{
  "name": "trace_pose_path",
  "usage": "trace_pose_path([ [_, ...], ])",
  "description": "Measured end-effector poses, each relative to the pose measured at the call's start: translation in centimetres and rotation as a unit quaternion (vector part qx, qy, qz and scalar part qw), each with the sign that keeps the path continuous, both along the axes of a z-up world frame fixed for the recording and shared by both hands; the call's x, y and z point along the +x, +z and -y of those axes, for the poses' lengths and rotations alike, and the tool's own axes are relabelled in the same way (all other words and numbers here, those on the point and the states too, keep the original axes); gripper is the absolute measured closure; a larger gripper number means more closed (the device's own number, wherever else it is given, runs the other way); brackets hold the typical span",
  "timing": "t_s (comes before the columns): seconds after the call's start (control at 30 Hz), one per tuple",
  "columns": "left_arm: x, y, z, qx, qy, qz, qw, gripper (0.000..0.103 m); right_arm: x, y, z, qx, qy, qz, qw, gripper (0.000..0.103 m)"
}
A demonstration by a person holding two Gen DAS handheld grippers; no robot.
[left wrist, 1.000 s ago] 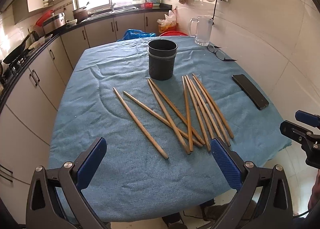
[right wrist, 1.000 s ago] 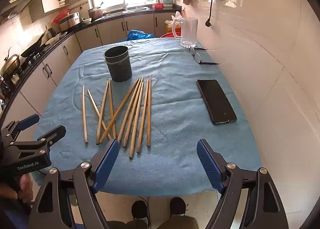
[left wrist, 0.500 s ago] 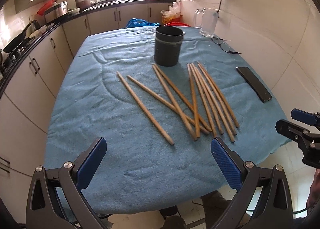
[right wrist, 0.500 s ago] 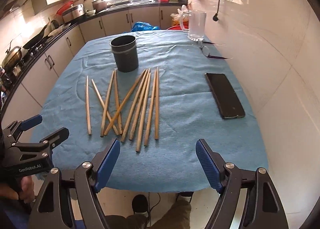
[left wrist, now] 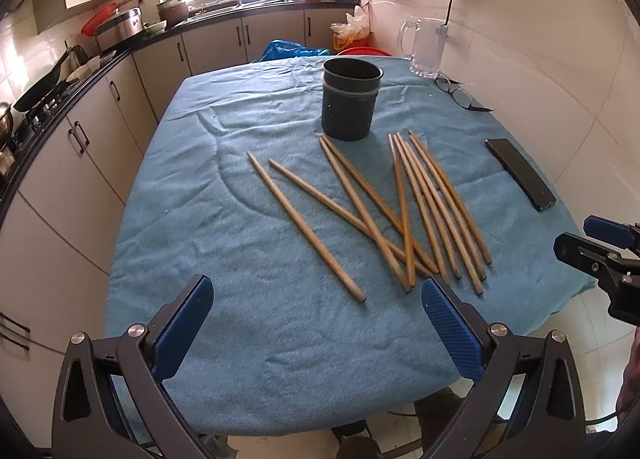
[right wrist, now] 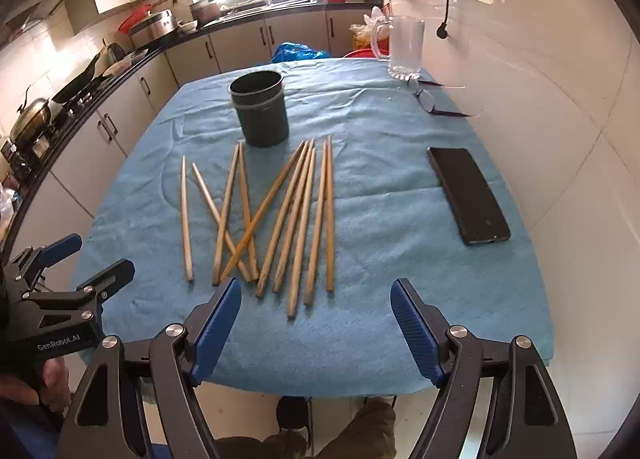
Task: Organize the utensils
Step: 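Move both grippers toward the wooden chopsticks lying on the blue cloth, then close the left gripper on one chopstick while the right gripper grasps another chopstick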
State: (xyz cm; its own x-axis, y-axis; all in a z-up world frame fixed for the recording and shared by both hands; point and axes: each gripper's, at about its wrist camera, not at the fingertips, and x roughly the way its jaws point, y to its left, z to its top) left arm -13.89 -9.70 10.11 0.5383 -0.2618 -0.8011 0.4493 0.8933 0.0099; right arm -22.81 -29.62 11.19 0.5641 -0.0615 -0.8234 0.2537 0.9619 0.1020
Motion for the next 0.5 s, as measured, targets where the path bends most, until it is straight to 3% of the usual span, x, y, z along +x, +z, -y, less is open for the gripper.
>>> trace_pose_path([
  [0.43, 2.7, 0.3, 1.7, -0.028, 0.013, -0.006, 0.9995, 0.000, 2.9, -0.7, 4.4, 0.032, -0.018, -0.025, 0.999, 0.035],
  [0.5, 3.2, 0.2, 1.7, -0.035, 0.014, -0.017, 0.9991, 0.005, 4.2, -1.1, 5.2, 0.047, -0.011, -0.033, 0.998, 0.040],
])
